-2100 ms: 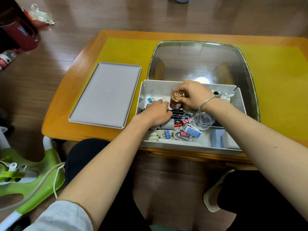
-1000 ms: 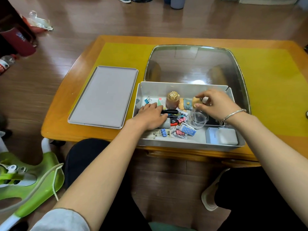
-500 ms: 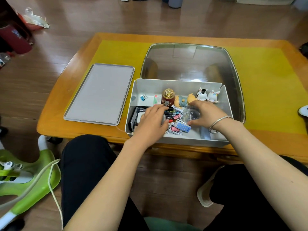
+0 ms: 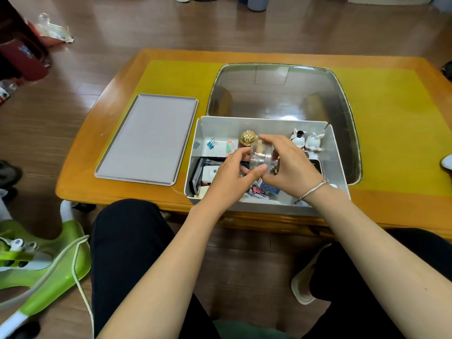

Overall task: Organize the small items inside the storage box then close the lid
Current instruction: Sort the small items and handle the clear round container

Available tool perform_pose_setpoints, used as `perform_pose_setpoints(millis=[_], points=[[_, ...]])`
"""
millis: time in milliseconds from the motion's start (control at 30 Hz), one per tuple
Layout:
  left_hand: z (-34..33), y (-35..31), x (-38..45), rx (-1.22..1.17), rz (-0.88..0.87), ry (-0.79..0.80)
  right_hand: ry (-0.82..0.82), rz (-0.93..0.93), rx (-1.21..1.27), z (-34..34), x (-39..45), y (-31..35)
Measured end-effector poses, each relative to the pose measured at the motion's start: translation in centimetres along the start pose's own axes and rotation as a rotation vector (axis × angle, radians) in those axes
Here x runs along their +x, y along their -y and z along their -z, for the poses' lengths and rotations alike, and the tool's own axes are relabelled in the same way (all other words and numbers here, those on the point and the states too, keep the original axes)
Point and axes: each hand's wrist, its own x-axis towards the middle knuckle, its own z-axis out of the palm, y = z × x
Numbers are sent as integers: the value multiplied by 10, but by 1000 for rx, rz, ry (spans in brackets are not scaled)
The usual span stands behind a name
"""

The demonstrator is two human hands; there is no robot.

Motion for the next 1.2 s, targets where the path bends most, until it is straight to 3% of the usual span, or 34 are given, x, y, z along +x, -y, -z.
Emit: perform_pose_setpoints(millis=[200, 433, 633, 733, 900, 1067, 1200], points=[[8, -3, 3, -159, 72, 64, 21, 86, 53, 0, -2, 6], [14, -5, 1, -348, 91, 137, 46, -93, 365, 2, -8, -3], [13, -6, 0, -284, 5, 194, 109, -195, 678, 2, -15, -10], [11, -5, 1, -249, -38, 215, 111, -195, 707, 1, -19, -12], [-4, -6, -2, -204, -129, 87, 53, -212, 715, 0, -14, -5], [-14, -4, -1, -153, -139, -104, 60, -260, 486, 0, 4, 6], [-15, -1, -3, -38, -218, -184, 74, -271, 495, 1, 10, 11]])
